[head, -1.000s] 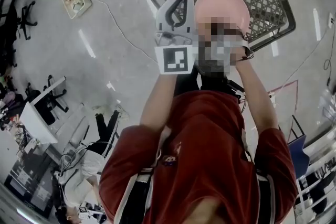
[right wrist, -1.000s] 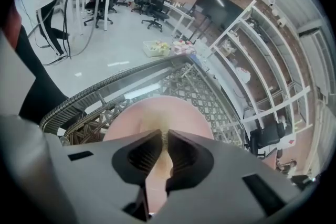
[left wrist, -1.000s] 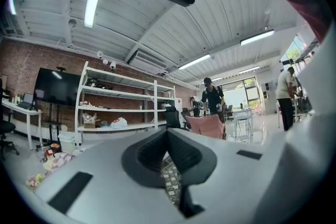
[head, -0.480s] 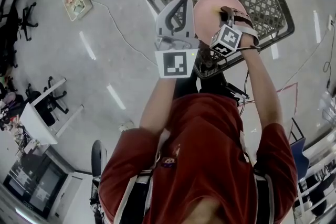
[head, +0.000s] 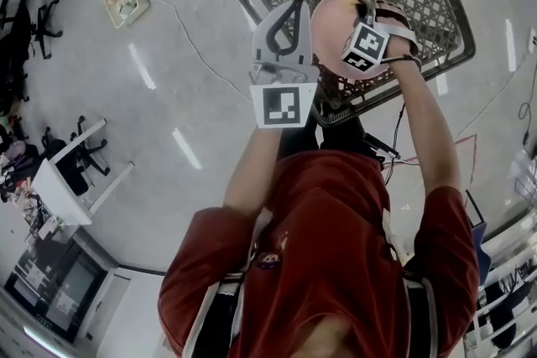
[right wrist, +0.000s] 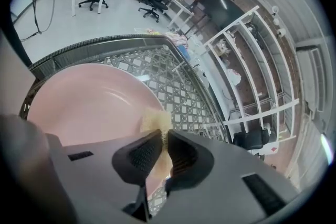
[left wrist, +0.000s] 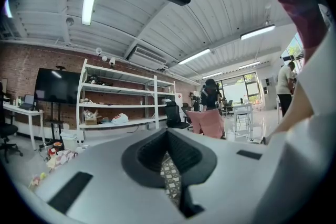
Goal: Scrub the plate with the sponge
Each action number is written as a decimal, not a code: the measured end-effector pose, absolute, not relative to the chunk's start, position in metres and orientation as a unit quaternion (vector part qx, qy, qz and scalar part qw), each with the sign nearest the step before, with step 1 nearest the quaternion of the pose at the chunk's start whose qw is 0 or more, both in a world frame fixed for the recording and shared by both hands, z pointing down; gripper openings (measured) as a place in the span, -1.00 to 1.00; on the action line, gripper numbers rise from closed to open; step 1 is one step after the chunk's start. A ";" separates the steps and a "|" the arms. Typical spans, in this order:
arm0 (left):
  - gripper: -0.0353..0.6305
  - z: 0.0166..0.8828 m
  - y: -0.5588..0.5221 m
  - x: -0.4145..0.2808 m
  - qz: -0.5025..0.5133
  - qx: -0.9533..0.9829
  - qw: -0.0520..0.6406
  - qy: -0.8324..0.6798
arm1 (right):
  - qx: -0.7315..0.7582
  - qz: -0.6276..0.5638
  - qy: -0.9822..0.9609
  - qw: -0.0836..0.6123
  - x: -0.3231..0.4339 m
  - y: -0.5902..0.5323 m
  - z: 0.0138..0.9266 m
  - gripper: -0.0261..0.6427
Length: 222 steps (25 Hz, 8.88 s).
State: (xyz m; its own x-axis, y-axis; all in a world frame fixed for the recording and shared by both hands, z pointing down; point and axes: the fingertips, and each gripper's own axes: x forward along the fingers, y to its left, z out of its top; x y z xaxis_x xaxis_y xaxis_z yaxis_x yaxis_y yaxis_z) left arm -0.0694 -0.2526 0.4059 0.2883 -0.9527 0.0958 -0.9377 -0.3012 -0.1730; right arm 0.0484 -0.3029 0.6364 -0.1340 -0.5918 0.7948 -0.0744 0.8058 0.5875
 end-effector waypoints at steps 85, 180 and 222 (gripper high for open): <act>-0.85 0.402 -0.243 -0.046 -0.093 -0.817 0.058 0.565 | 0.219 -0.220 -0.712 0.630 0.079 -0.293 0.629 -0.79; -0.86 0.419 -0.242 -0.033 -0.105 -0.825 0.047 0.553 | 0.222 -0.207 -0.685 0.662 0.120 -0.288 0.645 -0.79; -0.86 0.422 -0.235 -0.028 -0.089 -0.836 0.048 0.539 | 0.129 -0.145 -0.723 0.663 0.092 -0.137 0.646 -0.79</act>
